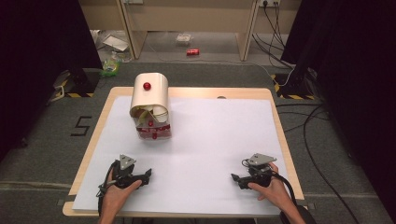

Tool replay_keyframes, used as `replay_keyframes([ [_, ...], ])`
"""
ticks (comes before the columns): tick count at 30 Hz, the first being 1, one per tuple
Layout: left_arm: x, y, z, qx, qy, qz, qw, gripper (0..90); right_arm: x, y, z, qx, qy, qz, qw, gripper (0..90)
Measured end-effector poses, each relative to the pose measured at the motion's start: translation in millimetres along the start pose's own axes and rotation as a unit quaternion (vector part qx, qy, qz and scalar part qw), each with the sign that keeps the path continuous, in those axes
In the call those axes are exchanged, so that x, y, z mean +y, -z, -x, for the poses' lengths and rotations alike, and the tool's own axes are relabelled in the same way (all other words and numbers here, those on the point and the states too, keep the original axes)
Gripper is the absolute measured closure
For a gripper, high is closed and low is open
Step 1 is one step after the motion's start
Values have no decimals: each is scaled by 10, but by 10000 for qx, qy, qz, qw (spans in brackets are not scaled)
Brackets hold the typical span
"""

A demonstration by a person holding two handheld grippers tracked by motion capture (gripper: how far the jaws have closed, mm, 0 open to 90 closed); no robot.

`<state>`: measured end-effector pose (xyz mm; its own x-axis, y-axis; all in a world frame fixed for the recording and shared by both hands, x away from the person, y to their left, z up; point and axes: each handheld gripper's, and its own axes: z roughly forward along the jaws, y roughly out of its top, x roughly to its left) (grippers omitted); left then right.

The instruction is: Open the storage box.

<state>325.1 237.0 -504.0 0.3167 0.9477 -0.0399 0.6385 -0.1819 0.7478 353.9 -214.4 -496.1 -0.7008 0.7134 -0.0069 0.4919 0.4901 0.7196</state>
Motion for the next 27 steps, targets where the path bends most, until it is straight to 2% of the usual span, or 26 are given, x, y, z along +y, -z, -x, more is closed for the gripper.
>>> replay_keyframes([
  [14, 1, 11, -4, 6, 34, 22, 10000, 153, 0, 0, -1, -1, 2, 3, 10000, 159],
  [18, 2, 17, 1, 112, 51, 65, 9999, 165, 0, 0, 0, -1, 1, 2, 10000, 159],
  [19, 4, 23, 5, 140, 48, 95, 9998, 168, 0, 0, 0, -1, 1, 1, 10000, 159],
  [20, 17, 34, 8, 196, 48, 230, 9995, 177, 0, 0, 0, 0, -2, 1, 10000, 159],
  [24, 42, 46, 31, 248, 49, 350, 9991, 201, -1, 0, -1, -2, 5, 3, 10000, 159],
  [27, 69, 39, 78, 212, 66, 477, 9986, 270, 0, -1, 0, 0, 2, 2, 10000, 158],
])
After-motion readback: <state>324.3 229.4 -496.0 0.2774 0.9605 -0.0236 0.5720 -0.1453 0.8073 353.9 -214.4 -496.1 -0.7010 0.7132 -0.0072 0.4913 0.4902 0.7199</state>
